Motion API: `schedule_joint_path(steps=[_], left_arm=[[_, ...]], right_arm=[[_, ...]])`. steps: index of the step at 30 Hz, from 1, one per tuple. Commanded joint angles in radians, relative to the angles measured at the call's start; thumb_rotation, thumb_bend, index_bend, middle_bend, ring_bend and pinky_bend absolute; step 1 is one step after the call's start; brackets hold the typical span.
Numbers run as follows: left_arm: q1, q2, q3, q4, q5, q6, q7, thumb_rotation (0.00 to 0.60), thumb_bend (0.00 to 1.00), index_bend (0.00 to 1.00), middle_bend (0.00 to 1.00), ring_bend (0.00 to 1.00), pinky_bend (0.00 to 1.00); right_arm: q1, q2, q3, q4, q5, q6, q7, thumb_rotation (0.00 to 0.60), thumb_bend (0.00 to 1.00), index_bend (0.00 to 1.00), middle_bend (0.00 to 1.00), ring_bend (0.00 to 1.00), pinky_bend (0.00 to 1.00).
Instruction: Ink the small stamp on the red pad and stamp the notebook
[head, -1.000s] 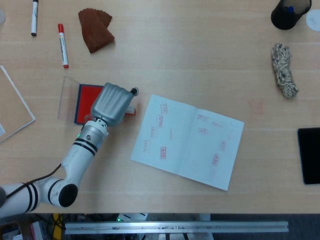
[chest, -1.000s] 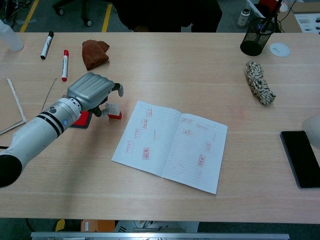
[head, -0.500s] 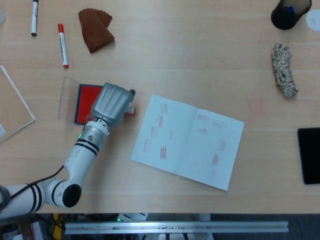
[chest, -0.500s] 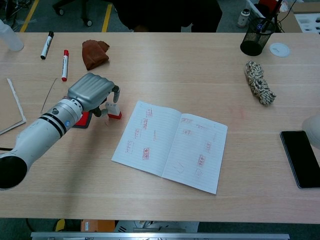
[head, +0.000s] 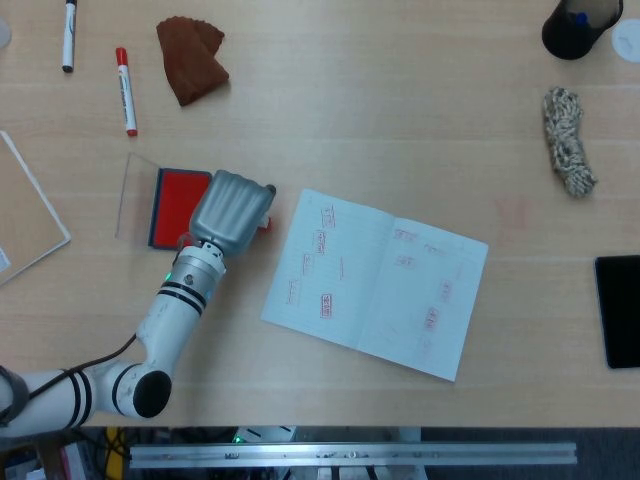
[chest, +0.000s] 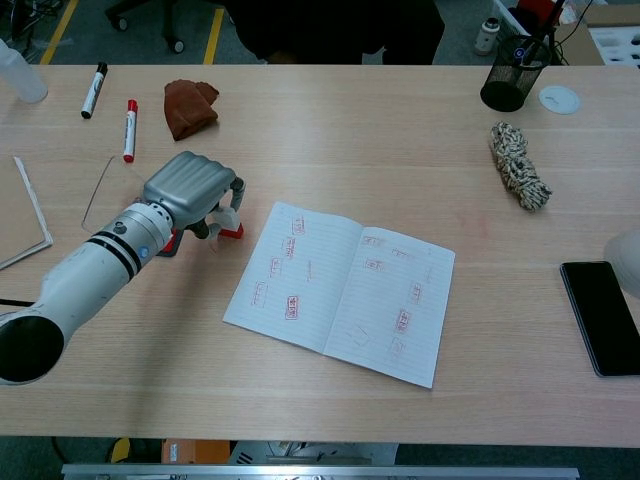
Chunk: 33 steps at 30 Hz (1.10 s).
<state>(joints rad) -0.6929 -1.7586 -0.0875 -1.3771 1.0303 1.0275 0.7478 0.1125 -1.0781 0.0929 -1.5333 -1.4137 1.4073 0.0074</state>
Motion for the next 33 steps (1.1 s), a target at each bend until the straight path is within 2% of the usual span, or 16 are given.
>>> schedule_joint_path(steps=[1,33], left_arm=[[-0.002,-0.004,0.0,0.003,-0.005,0.001,0.004,0.6,0.25,0.49,0.99,1.0,1.0],[-0.001,-0.029,0.006,0.035,0.006,0.013,-0.01,0.6,0.28,0.59,0.99,1.0,1.0]], right_arm=[[-0.001,0.0,0.0,0.001,0.001,0.0,0.001,0.6,0.26,0.31,0.39,0.31,0.42],[-0.01,0.004,-0.002,0.002,0.001,0.003,0.009,0.6,0.26,0.32,0.38,0.31,0.42]])
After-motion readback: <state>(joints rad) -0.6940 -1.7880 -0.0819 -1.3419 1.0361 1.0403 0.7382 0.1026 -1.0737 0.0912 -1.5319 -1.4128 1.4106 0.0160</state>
